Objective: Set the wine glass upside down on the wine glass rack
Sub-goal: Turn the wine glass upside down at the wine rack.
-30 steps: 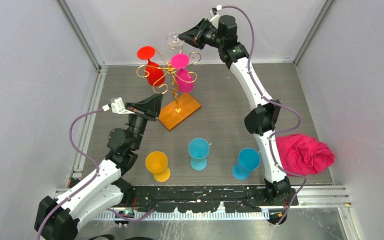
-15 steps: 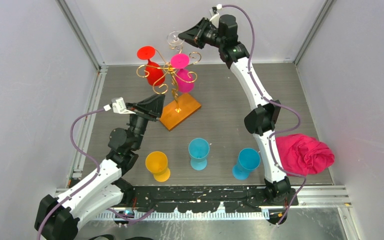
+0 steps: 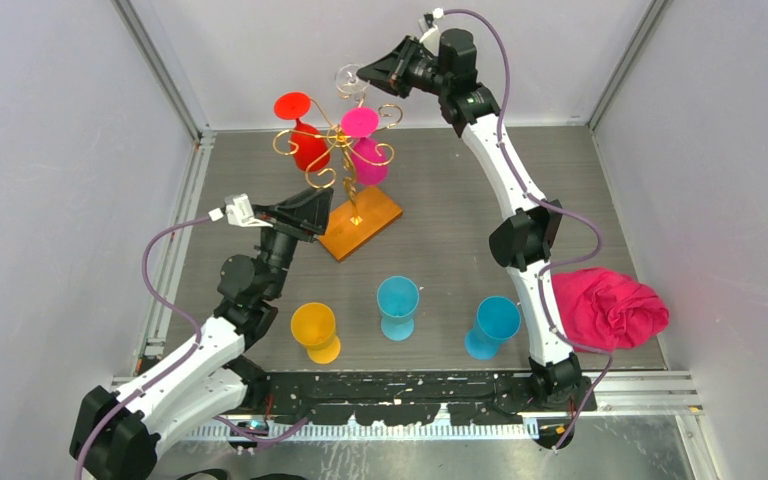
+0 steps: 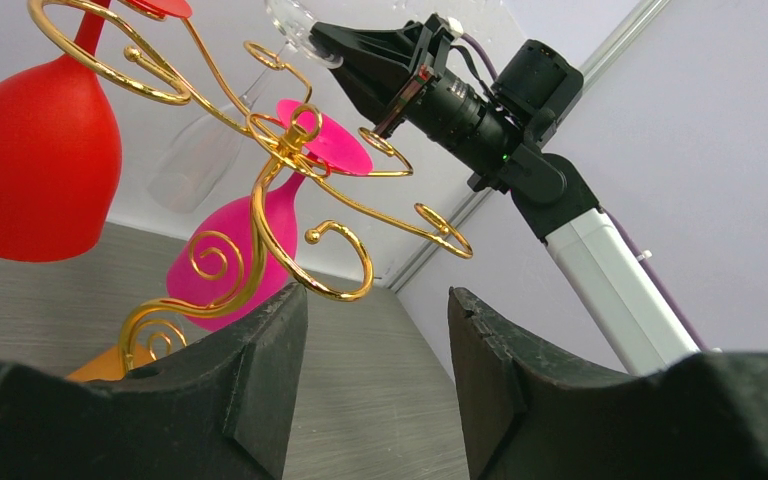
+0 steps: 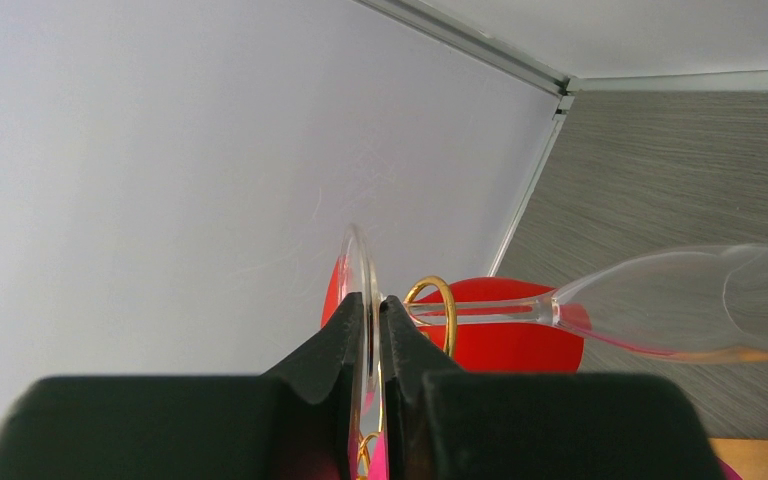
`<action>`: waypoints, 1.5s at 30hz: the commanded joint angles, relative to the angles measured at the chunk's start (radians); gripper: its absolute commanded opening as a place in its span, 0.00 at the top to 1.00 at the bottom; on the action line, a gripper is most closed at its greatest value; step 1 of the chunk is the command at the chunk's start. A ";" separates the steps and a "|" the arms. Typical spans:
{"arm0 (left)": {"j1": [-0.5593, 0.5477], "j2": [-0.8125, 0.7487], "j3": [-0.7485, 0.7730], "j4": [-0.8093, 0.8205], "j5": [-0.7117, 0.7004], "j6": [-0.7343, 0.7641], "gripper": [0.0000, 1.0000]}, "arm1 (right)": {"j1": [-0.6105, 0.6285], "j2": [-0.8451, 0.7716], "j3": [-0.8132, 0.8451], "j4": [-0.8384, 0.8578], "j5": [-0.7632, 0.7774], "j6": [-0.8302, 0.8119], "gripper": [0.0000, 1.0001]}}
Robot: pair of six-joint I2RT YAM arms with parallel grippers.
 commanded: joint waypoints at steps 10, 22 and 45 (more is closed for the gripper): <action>-0.002 0.002 -0.009 0.075 0.014 -0.003 0.44 | 0.017 -0.003 0.063 0.035 -0.061 -0.026 0.81; -0.001 0.014 -0.009 0.085 0.012 -0.007 0.43 | 0.016 -0.003 0.068 0.027 -0.055 -0.037 0.66; -0.001 0.031 0.009 0.081 0.033 -0.019 0.43 | 0.007 -0.055 0.059 -0.045 -0.007 -0.129 0.54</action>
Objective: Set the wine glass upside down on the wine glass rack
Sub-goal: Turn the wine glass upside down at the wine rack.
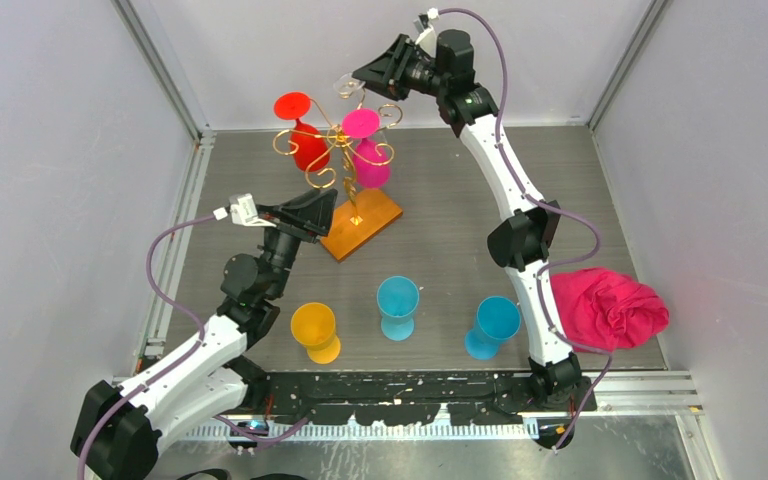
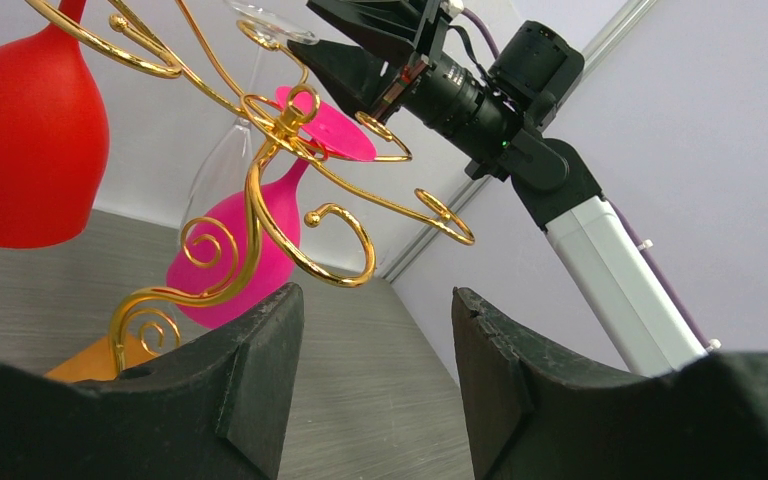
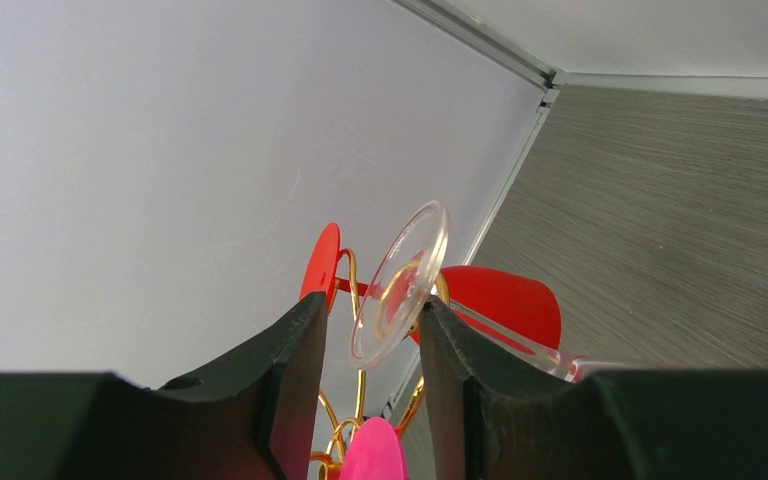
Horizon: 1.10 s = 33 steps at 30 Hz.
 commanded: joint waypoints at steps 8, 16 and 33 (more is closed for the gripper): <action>-0.001 0.009 0.026 0.056 0.022 -0.008 0.43 | -0.007 -0.085 0.020 -0.031 0.027 -0.066 0.53; -0.002 0.012 0.032 0.053 0.028 -0.009 0.43 | -0.007 -0.100 0.013 -0.049 0.042 -0.087 0.52; -0.002 0.007 0.039 0.045 0.038 -0.012 0.43 | -0.012 -0.136 -0.014 -0.082 0.070 -0.134 0.51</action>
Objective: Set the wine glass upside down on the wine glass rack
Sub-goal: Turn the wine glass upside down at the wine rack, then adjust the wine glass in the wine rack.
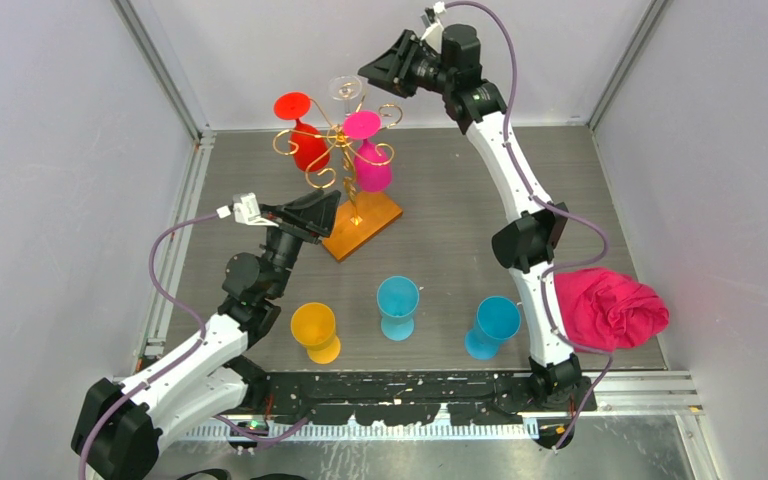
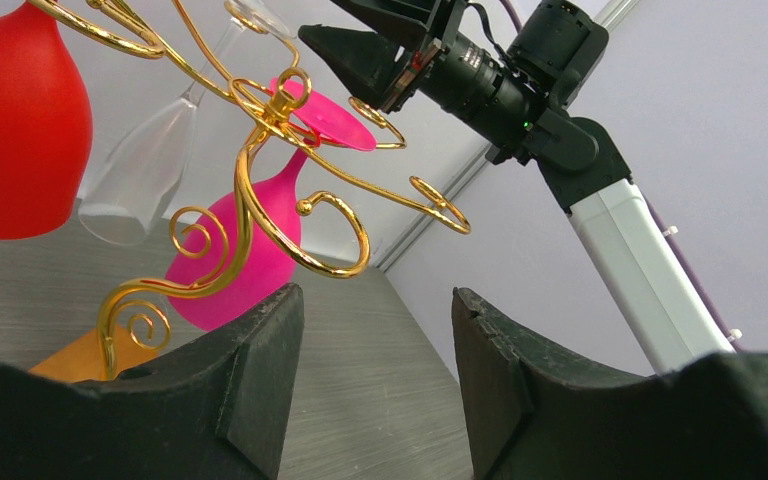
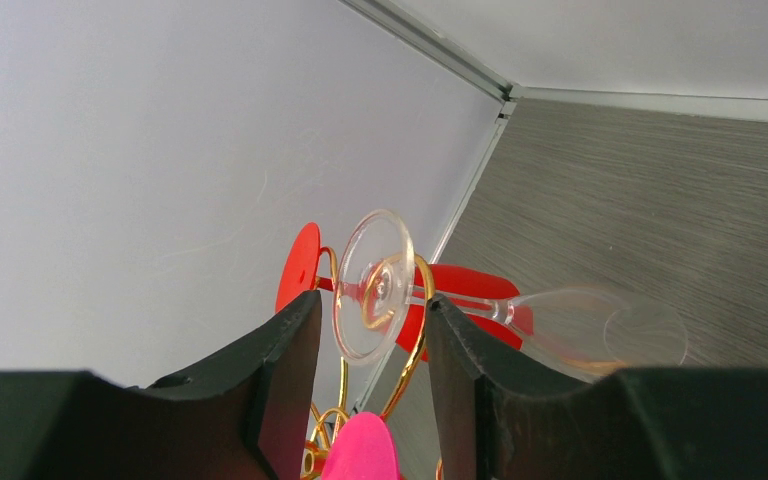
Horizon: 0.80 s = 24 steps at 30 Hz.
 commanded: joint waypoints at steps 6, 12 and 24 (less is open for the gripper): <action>-0.002 -0.003 0.040 0.043 0.014 -0.002 0.42 | -0.009 -0.108 -0.021 -0.025 0.045 -0.069 0.49; -0.002 -0.004 0.040 0.038 0.019 -0.004 0.42 | -0.025 -0.167 -0.087 -0.028 0.098 -0.112 0.47; -0.001 -0.053 0.043 -0.011 0.026 0.014 0.42 | -0.074 -0.443 -0.408 0.073 0.217 -0.251 0.37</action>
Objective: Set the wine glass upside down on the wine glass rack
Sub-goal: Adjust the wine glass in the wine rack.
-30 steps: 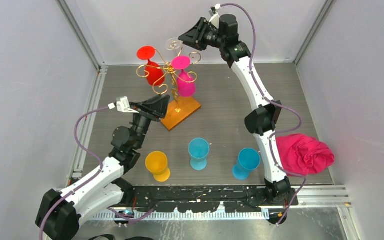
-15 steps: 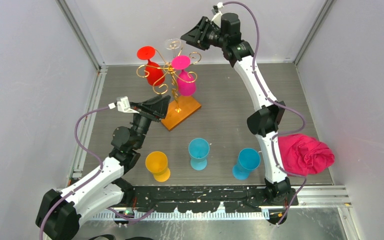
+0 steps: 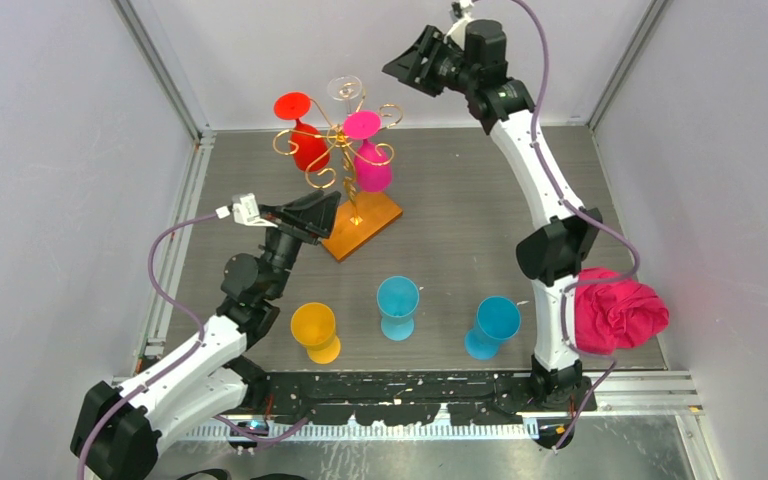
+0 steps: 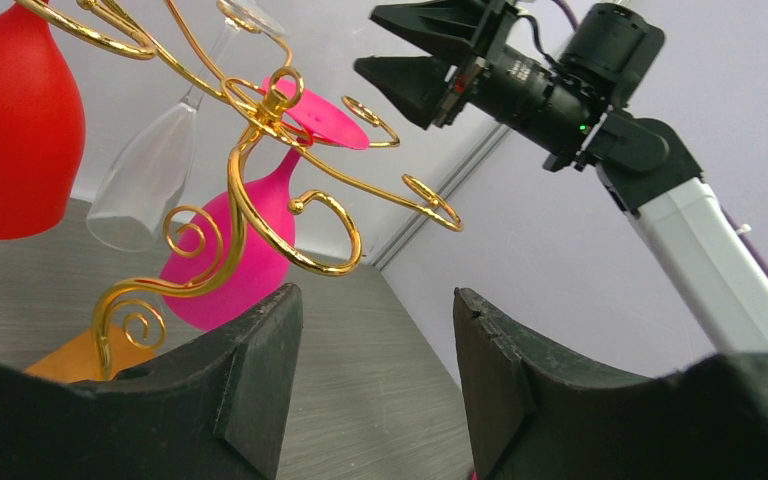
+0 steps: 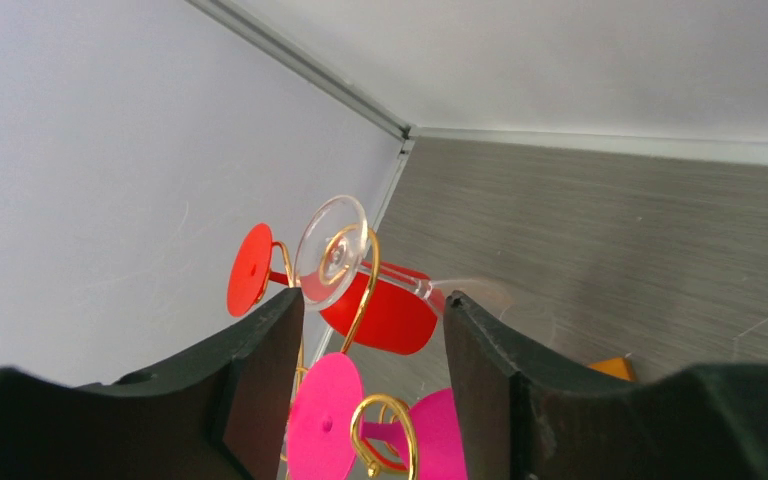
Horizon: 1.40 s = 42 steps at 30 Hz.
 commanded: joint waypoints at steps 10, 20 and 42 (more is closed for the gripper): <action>-0.002 -0.079 0.037 -0.021 0.032 0.028 0.41 | -0.030 -0.530 -0.616 0.256 0.188 -0.318 0.22; -0.001 -0.115 0.049 -0.064 0.071 0.063 0.38 | -0.023 -0.820 -1.196 0.626 0.234 -0.353 0.17; -0.002 -0.152 0.033 -0.117 0.055 0.145 0.33 | 0.151 -0.680 -1.629 1.313 0.241 -0.629 0.11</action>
